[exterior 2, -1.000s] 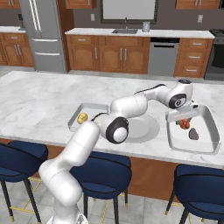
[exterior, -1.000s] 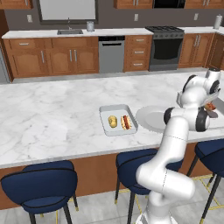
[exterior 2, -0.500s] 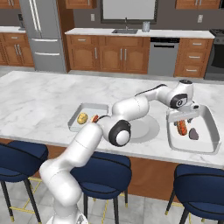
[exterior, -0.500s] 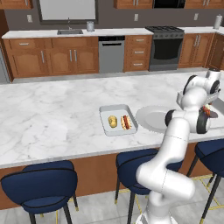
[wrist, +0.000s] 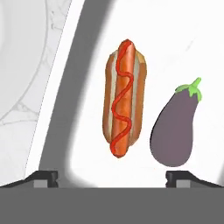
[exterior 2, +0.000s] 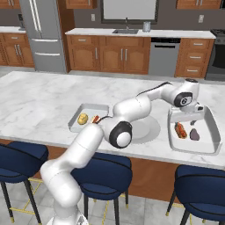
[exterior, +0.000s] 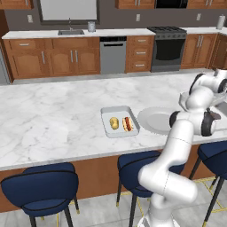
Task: Place one cooked food and one vegetable from the large plate to each tupperware container.
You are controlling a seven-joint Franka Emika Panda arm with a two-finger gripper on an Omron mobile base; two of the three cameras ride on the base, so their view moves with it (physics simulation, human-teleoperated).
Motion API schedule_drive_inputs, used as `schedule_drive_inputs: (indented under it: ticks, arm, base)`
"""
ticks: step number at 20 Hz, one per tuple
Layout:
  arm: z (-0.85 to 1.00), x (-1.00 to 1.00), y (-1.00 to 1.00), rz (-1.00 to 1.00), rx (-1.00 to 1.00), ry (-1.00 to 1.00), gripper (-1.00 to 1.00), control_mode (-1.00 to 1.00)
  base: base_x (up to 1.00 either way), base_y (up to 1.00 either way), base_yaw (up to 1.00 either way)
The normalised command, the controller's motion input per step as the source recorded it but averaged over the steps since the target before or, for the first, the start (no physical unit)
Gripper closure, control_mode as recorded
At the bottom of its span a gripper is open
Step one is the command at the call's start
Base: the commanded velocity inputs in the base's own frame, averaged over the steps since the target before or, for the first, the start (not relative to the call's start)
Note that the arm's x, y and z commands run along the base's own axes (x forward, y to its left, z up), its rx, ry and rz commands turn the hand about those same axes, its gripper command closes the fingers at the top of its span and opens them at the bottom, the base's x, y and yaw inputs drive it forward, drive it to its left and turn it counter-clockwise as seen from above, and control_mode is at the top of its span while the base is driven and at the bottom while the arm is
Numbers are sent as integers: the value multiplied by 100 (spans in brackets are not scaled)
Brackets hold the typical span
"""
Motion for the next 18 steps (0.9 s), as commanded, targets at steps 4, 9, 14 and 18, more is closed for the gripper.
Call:
schedule_drive_inputs:
  ticks: [4, 9, 14, 18]
  arm:
    - [53, -100, 56, -10, 18, 0, -100, -100]
    - [69, -99, 97, -1, 10, -17, -100, -100]
    - [68, -68, 100, 0, -9, -28, -100, -100]
    - [19, -13, 100, 9, -34, -11, -100, -100]
  base:
    - [0, 0, 0]
    - [0, 0, 0]
    - [0, 0, 0]
    - [0, 0, 0]
